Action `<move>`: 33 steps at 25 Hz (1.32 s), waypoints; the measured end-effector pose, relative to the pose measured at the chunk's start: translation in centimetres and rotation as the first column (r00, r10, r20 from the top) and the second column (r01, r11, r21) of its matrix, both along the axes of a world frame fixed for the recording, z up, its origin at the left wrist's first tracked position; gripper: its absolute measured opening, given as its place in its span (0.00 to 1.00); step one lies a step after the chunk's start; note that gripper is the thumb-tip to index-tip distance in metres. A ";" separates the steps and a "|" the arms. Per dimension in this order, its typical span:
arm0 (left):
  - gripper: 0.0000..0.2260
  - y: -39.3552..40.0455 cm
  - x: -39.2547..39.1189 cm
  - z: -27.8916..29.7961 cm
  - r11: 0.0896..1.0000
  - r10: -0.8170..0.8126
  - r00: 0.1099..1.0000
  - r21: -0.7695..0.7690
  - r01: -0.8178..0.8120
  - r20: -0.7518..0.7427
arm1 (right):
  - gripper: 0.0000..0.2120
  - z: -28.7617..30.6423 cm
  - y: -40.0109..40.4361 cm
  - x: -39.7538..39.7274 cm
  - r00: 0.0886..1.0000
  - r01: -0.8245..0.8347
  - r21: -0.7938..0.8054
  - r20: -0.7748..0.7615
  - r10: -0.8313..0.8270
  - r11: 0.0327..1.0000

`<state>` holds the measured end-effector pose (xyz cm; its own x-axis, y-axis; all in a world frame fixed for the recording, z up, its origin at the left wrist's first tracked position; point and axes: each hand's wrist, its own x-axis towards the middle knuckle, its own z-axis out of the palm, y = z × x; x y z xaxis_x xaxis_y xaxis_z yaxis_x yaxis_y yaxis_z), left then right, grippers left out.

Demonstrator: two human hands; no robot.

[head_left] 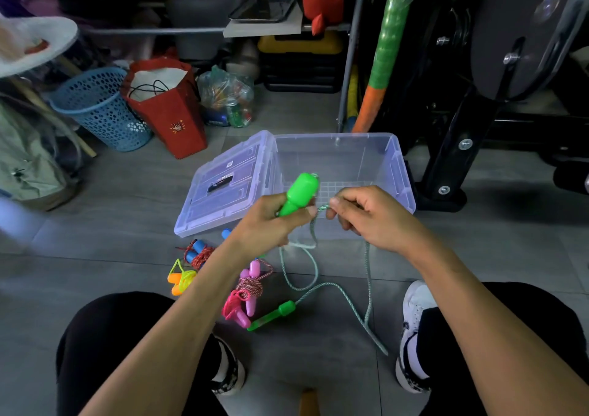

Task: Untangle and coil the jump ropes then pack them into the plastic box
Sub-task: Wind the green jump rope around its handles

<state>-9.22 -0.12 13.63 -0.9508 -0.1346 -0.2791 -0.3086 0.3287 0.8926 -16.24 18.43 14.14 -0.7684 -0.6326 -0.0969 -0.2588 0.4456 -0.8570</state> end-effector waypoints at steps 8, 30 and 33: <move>0.07 -2.1 -1.4 0.6 0.871 0.448 0.891 0.259 -0.417 -0.070 | 0.11 0.4 0.4 -0.4 0.997 0.078 -0.104 0.017 -0.077 0.991; 0.08 0.8 -1.0 0.5 0.998 0.032 0.997 0.061 -0.027 -0.076 | 0.13 -0.2 -0.3 -0.1 0.998 0.041 -0.022 0.047 -0.039 0.999; 0.08 -1.9 -1.8 0.5 0.880 0.439 0.896 0.231 -0.416 -0.059 | 0.08 0.1 0.5 -0.5 0.991 0.126 -0.077 0.066 -0.121 0.989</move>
